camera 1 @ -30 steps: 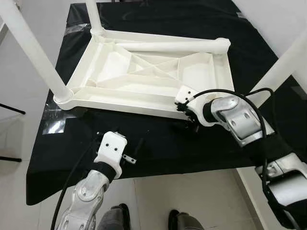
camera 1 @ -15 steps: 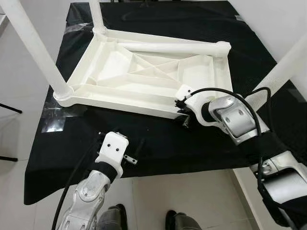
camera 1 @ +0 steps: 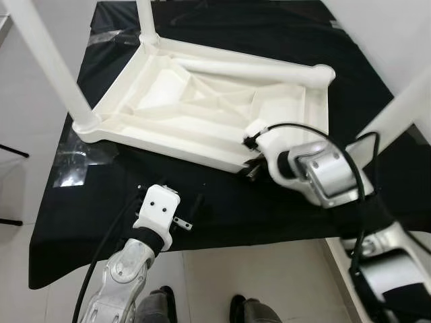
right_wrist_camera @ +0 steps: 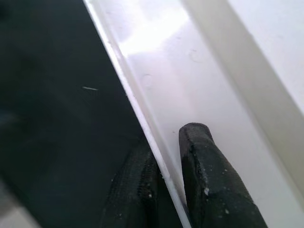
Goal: Building children table
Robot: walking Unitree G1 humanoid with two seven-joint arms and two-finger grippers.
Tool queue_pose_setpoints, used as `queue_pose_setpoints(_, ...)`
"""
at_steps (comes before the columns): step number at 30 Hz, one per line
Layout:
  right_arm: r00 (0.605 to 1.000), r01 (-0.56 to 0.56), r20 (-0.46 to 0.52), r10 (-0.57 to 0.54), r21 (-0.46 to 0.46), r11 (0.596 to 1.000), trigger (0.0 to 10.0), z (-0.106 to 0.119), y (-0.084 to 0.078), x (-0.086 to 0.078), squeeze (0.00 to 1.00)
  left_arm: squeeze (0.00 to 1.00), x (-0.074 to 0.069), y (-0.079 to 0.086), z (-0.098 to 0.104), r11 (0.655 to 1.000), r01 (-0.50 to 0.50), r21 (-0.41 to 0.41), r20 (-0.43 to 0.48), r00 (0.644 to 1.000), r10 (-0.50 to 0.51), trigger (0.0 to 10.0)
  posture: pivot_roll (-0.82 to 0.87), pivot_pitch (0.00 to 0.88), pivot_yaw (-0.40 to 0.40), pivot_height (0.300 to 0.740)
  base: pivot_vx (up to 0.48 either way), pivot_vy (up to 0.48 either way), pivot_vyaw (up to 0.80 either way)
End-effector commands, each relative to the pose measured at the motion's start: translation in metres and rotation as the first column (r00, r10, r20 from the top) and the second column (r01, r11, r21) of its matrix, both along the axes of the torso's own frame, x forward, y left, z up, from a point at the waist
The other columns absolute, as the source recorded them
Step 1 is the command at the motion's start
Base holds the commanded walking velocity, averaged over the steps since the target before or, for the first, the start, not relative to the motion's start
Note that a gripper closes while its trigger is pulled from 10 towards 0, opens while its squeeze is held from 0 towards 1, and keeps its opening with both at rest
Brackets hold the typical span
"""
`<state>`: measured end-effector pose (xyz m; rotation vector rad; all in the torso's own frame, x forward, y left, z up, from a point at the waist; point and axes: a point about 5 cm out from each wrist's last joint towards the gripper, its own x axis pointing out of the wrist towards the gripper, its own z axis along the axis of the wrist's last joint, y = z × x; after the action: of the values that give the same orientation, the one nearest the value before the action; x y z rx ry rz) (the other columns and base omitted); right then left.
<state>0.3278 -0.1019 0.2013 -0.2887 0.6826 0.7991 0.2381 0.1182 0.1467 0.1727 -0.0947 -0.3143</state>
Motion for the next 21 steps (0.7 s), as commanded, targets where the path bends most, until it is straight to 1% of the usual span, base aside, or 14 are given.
queue_pose_setpoints(1,0.997,0.001,-0.077,0.002,0.040,0.999,0.0,-0.009,0.006,-0.008,0.00,0.00,-0.002,-0.001,-0.007,1.000,-0.001,0.011,-0.026,1.000,0.002,10.0,0.06,0.242,-0.103,0.740,0.000,0.000,0.00)
queue_pose_setpoints(3,0.994,-0.023,-0.103,0.031,0.083,0.996,0.0,-0.006,0.018,-0.014,0.00,0.00,-0.001,-0.001,-0.006,1.000,-0.006,0.012,-0.023,1.000,0.007,10.0,0.07,0.241,-0.103,0.740,0.000,0.000,0.00)
queue_pose_setpoints(7,0.994,-0.009,-0.109,0.020,0.093,0.996,0.0,-0.006,0.020,-0.014,0.00,0.00,-0.001,-0.001,-0.006,1.000,-0.008,0.012,-0.023,1.000,0.008,10.0,0.07,0.239,-0.105,0.740,0.000,0.000,0.00)
queue_pose_setpoints(8,0.994,0.020,-0.112,-0.008,0.109,0.994,0.0,-0.005,0.024,-0.012,0.00,0.00,-0.001,-0.001,-0.006,1.000,-0.008,0.011,-0.023,1.000,0.008,10.0,0.07,0.239,-0.104,0.740,0.000,0.000,0.00)
queue_pose_setpoints(10,0.992,0.111,-0.077,-0.099,0.167,0.980,0.0,-0.002,0.033,-0.006,0.00,0.00,-0.001,-0.001,-0.006,1.000,-0.007,0.010,-0.022,1.000,0.007,10.0,0.07,0.238,-0.103,0.740,0.000,0.000,0.00)
queue_pose_setpoints(11,0.992,0.111,-0.077,-0.099,0.167,0.980,0.0,-0.002,0.033,-0.006,0.00,0.00,-0.001,-0.001,-0.006,1.000,-0.007,0.010,-0.022,1.000,0.007,10.0,0.07,0.238,-0.103,0.740,0.000,0.000,0.00)
queue_pose_setpoints(12,0.987,0.157,0.008,-0.161,0.189,0.969,0.0,0.000,0.039,0.001,0.00,0.00,-0.001,-0.001,-0.006,1.000,-0.007,0.011,-0.022,1.000,0.007,10.0,0.07,0.238,-0.101,0.740,0.000,0.000,0.00)
queue_pose_setpoints(13,0.962,0.197,0.147,-0.229,0.206,0.959,4.4,0.003,0.047,0.008,0.00,0.00,0.000,-0.001,-0.006,1.000,-0.006,0.011,-0.022,1.000,0.006,10.0,0.07,0.238,-0.102,0.740,0.000,0.000,0.00)
queue_pose_setpoints(14,0.962,0.197,0.147,-0.229,0.206,0.959,4.4,0.003,0.047,0.008,0.00,0.00,0.000,-0.001,-0.006,1.000,-0.006,0.011,-0.022,1.000,0.006,10.0,0.07,0.238,-0.102,0.740,0.000,0.000,0.00)
queue_pose_setpoints(15,0.950,0.215,0.179,-0.254,0.213,0.953,10.0,0.003,0.054,0.011,0.00,0.00,-0.001,-0.001,-0.006,1.000,-0.006,0.012,-0.022,1.000,0.007,10.0,0.08,0.238,-0.101,0.740,0.000,0.000,0.00)
queue_pose_setpoints(16,0.950,0.215,0.179,-0.254,0.213,0.953,10.0,0.003,0.054,0.011,0.00,0.00,-0.001,-0.001,-0.006,1.000,-0.006,0.012,-0.022,1.000,0.007,10.0,0.08,0.238,-0.101,0.740,0.000,0.000,0.00)
queue_pose_setpoints(18,0.935,0.274,0.164,-0.314,0.227,0.934,10.0,0.002,0.057,0.015,0.00,0.00,-0.001,-0.002,-0.006,1.000,-0.007,0.014,-0.021,1.000,0.008,10.0,0.08,0.240,-0.102,0.740,0.000,0.000,0.00)
queue_pose_setpoints(20,0.899,0.353,0.178,-0.401,0.247,0.902,10.0,0.005,0.054,0.022,0.00,0.00,-0.001,-0.002,-0.006,1.000,-0.009,0.014,-0.022,1.000,0.010,10.0,0.08,0.241,-0.103,0.740,0.000,0.000,0.00)
queue_pose_setpoints(21,0.891,0.370,0.174,-0.420,0.262,0.891,10.0,0.007,0.054,0.023,0.00,0.00,-0.001,-0.002,-0.006,1.000,-0.010,0.013,-0.023,1.000,0.010,10.0,0.08,0.241,-0.103,0.740,0.000,0.000,0.00)
